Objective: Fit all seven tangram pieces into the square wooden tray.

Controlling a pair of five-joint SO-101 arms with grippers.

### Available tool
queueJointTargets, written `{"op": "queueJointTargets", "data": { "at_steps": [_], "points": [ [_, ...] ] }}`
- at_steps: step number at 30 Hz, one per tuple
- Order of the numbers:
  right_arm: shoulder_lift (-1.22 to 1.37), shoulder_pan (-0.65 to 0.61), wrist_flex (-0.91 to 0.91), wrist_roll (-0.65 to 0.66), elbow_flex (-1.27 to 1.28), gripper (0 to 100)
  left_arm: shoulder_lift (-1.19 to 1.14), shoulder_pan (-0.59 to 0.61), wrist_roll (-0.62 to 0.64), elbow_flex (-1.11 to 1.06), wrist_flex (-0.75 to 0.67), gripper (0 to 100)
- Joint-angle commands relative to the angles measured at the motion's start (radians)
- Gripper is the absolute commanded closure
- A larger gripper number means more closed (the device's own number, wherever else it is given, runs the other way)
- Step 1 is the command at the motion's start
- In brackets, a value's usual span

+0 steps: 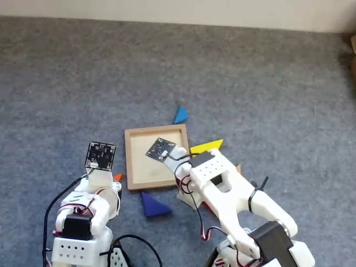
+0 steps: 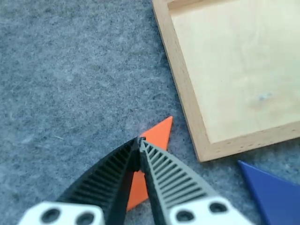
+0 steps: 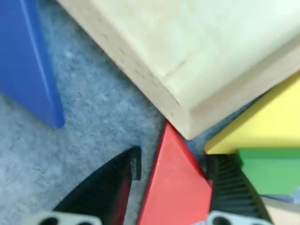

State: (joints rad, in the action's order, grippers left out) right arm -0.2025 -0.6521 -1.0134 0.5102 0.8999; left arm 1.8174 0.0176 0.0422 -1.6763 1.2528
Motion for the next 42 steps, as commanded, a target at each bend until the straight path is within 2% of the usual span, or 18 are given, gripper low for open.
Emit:
{"op": "queueJointTargets", "data": {
  "at_steps": [1, 7, 13, 18, 28, 42],
  "points": [
    [-0.005, 0.016, -0.027, 0.011, -0.021, 79.3, -0.001, 0.004, 0.009, -0.021, 0.005, 99],
    [-0.03, 0.013, -0.03, -0.054, -0.021, 79.3, -0.001, 0.004, 0.009, -0.021, 0.005, 99],
    [-0.26, 0.038, -0.056, -0.121, 0.03, 78.7, -0.001, 0.004, 0.009, -0.021, 0.005, 99],
    [-0.374, 0.091, -0.059, -0.123, 0.14, 68.6, -0.001, 0.004, 0.009, -0.021, 0.005, 99],
    [-0.257, 0.111, 0.002, -0.123, 0.168, 67.6, -0.001, 0.004, 0.009, -0.021, 0.005, 99],
    [-0.211, 0.108, -0.059, -0.123, 0.17, 67.7, -0.001, 0.004, 0.009, -0.021, 0.005, 99]
  ]
}}
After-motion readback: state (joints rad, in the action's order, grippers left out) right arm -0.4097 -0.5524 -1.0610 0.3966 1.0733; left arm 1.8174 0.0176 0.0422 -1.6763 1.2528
